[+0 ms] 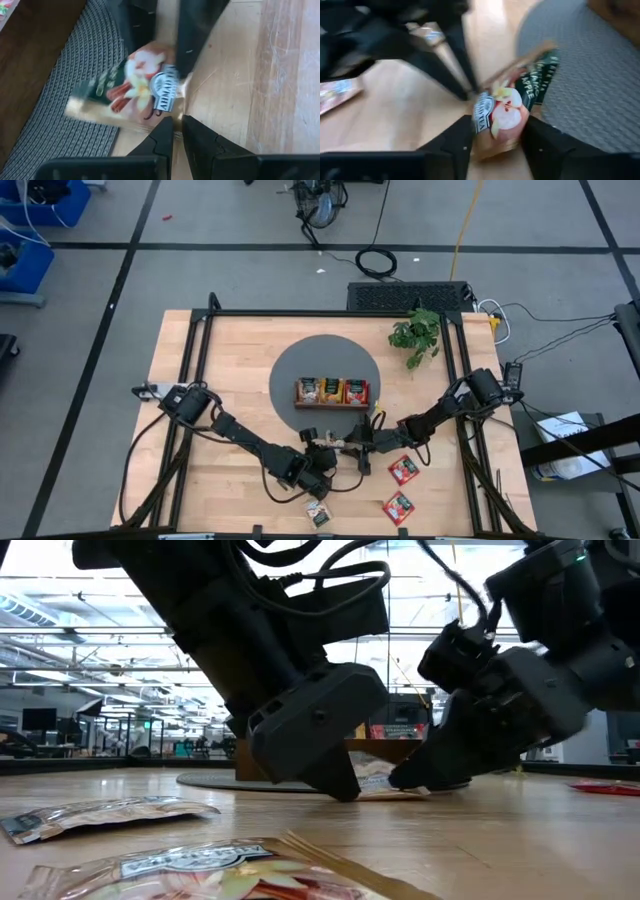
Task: Pick & Place Tea
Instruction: Put the brown tea bag into the left section of the wooden organizer
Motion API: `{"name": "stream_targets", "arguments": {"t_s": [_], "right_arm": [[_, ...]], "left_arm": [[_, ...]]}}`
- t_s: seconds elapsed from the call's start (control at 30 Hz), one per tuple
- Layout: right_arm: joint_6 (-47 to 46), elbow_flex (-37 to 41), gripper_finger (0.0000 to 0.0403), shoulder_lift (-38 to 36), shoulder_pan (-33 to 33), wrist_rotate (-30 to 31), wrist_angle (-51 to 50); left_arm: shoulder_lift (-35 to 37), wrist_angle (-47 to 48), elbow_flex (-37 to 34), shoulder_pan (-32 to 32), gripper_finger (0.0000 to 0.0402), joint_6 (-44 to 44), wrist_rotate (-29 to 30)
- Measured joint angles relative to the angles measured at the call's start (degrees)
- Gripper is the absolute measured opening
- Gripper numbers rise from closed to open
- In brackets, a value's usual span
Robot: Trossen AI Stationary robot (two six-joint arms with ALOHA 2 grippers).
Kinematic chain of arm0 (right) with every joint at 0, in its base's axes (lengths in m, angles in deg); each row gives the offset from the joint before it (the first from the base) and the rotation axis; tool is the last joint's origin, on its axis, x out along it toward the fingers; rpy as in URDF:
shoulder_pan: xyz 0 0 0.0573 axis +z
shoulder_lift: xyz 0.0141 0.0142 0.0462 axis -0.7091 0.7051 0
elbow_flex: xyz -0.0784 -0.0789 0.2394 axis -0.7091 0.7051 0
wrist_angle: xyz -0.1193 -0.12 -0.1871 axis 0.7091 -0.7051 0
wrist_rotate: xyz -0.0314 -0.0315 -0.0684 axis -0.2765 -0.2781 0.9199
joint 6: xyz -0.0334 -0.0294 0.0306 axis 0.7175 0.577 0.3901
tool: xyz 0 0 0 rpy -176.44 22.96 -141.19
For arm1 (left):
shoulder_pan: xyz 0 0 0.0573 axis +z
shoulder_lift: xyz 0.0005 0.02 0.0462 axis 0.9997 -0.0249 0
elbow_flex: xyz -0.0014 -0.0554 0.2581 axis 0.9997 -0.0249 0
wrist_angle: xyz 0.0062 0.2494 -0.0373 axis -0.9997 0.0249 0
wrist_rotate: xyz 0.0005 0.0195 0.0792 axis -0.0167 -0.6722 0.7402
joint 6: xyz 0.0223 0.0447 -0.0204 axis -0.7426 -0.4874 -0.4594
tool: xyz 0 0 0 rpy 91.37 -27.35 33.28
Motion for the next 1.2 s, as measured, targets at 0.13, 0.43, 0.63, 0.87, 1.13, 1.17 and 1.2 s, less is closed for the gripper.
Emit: {"name": "stream_targets", "arguments": {"t_s": [0.13,0.43,0.63,0.87,1.13,1.17,1.2], "right_arm": [[4.23,0.00,0.0083,-0.02,0.89,-0.31,2.59],[11.63,0.00,0.0017,-0.06,2.08,0.81,4.12],[18.45,0.00,0.0007,-2.13,3.34,2.09,3.36],[33.17,0.00,0.0004,-7.70,8.91,9.83,2.86],[40.71,0.00,0.0005,-9.14,12.53,14.68,1.35],[40.73,0.00,0.0005,-9.14,12.66,14.69,1.24],[40.64,0.00,0.0005,-9.18,12.68,14.75,1.13]], "left_arm": [[-0.10,-0.06,-0.04,-0.50,0.0051,0.04,1.00],[-0.16,0.17,-0.11,-2.02,0.0051,0.58,3.73],[4.01,3.00,-0.44,-4.79,0.0051,1.13,4.25],[9.51,0.98,-0.29,-10.18,0.0052,2.90,20.14],[12.07,-8.46,-0.20,-9.90,0.0102,-5.27,18.79],[12.07,-9.89,-0.20,-9.58,0.0116,-7.13,17.60],[12.14,-11.05,-0.20,-9.14,0.0133,-8.71,16.05]]}}
